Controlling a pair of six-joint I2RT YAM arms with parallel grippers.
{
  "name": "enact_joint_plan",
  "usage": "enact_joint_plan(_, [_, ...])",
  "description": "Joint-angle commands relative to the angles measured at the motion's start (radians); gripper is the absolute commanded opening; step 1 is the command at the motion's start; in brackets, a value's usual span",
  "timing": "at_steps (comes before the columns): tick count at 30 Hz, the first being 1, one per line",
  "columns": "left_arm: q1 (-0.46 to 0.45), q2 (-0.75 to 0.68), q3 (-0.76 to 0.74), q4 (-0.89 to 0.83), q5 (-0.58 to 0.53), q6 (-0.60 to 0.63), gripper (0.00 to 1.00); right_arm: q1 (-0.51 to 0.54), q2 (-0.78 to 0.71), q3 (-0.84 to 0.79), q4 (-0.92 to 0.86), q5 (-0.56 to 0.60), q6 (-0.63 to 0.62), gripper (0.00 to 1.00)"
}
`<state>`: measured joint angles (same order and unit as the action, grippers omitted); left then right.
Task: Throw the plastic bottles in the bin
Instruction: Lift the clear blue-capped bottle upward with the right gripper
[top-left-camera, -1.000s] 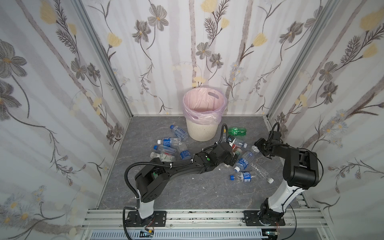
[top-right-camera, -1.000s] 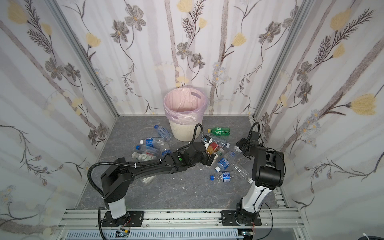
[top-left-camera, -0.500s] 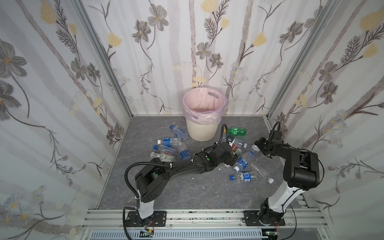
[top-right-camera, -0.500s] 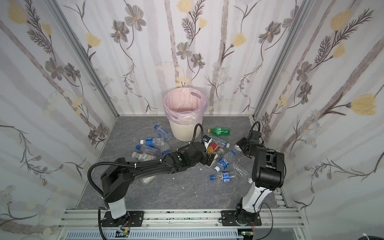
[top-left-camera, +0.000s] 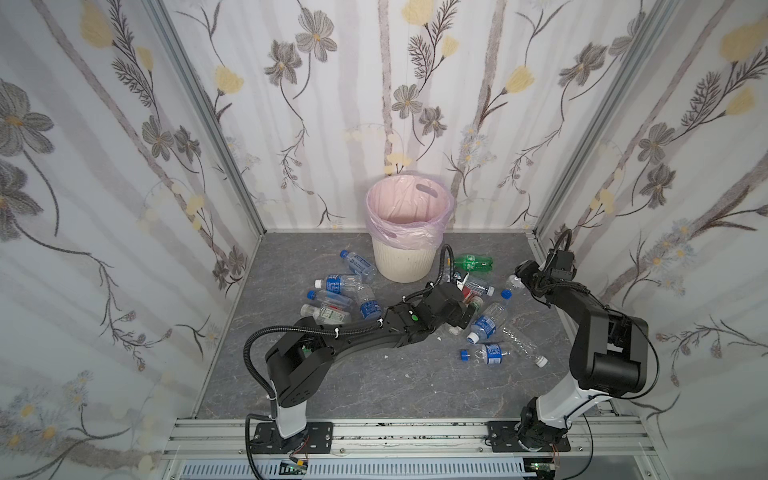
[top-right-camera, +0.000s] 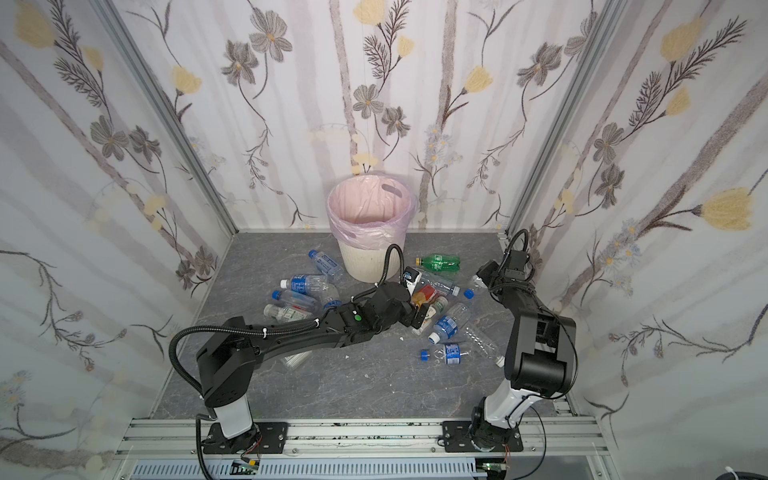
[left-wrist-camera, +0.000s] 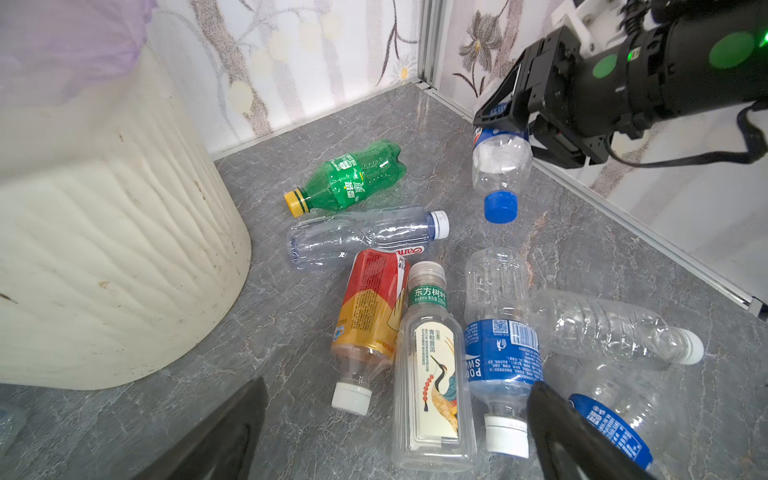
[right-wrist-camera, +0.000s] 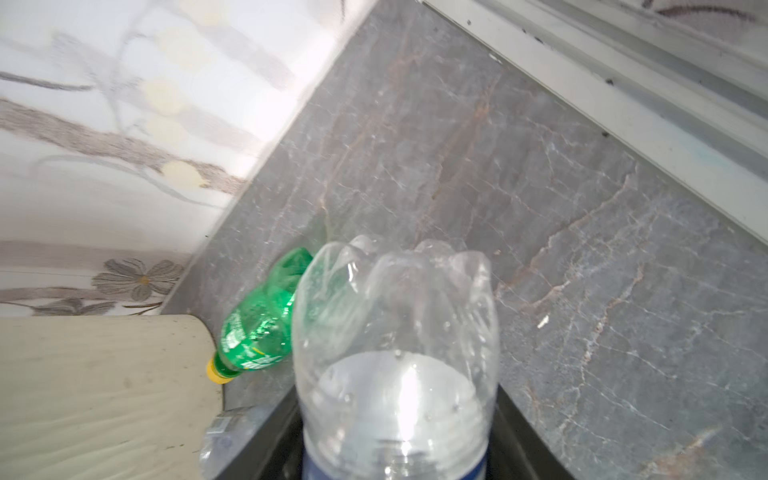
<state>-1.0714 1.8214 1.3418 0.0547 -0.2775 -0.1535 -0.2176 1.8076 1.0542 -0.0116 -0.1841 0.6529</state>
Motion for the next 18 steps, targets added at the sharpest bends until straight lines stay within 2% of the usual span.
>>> enact_joint_plan(1, [-0.001,-0.013,0.007,0.005,-0.038,0.014,1.0,0.018,-0.036,0.035,-0.01,-0.004,-0.008,0.56])
enact_joint_plan(9, [0.004,-0.05,0.029,0.001,-0.122,0.08,1.0,0.138,-0.135,0.087,0.054,-0.039,0.04,0.56])
enact_joint_plan(18, [0.027,-0.12,0.133,-0.041,-0.087,0.213,1.0,0.283,-0.243,0.203,0.09,-0.029,0.062,0.55])
